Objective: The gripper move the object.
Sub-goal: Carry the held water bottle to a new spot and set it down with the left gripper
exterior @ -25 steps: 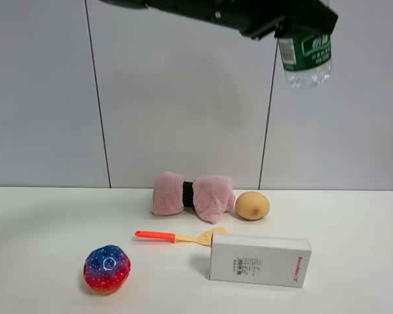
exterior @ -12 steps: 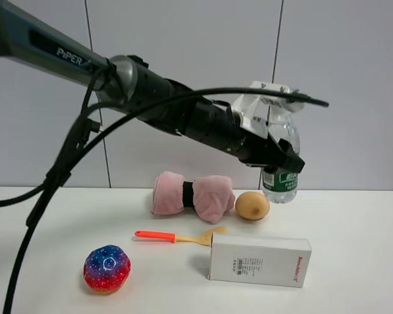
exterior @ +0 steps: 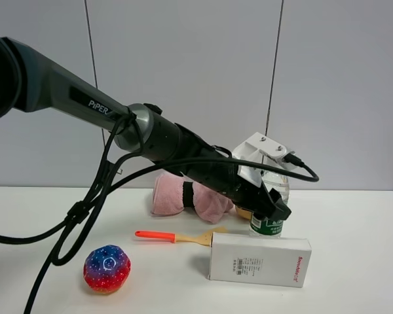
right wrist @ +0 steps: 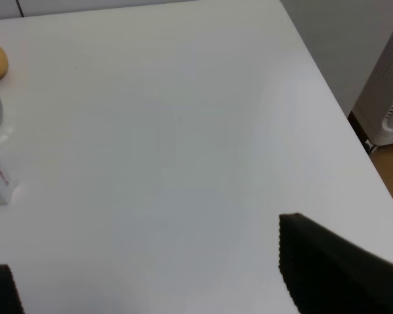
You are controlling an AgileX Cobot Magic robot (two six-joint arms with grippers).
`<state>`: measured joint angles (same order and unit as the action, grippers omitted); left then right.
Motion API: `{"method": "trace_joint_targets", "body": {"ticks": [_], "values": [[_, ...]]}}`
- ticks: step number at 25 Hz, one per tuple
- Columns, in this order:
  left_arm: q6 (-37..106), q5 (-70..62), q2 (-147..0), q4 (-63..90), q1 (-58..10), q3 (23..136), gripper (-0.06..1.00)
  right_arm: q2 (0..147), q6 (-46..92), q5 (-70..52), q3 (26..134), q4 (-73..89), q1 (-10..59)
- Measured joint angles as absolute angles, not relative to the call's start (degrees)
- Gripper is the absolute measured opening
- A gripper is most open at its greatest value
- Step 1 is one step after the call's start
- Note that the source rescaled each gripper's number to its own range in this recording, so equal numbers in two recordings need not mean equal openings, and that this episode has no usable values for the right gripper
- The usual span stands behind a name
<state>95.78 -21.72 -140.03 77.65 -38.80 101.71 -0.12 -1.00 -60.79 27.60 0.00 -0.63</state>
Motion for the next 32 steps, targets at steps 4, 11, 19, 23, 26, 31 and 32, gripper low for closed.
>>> {"method": "trace_joint_targets", "body": {"ticks": [4, 11, 19, 23, 26, 31, 32], "values": [[95.84, -21.41, -140.41, 77.28, -38.80, 101.71, 0.00, -0.12, -1.00, -60.79, 27.60, 0.00, -0.63], [95.89, -21.34, -140.47, 76.75, -38.80, 101.71, 0.00, -0.12, -1.00, -60.79, 27.60, 0.00, -0.63], [95.89, -21.83, -140.47, 76.68, -38.80, 101.71, 0.02, -0.12, -1.00, -60.79, 27.60, 0.00, -0.63], [95.89, -21.98, -140.47, 76.74, -38.80, 102.05, 0.25, -0.12, -1.00, -60.79, 27.60, 0.00, -0.63], [95.64, -22.17, -140.33, 76.97, -38.80, 102.39, 0.39, -0.12, -1.00, -60.79, 27.60, 0.00, -0.63], [93.91, -22.85, -140.21, 76.89, -38.80, 102.39, 0.61, -0.12, -1.00, -60.79, 27.60, 0.00, -0.63], [93.43, -23.29, -139.90, 76.46, -38.80, 102.39, 0.63, -0.12, -1.00, -60.79, 27.60, 0.00, -0.63]]}}
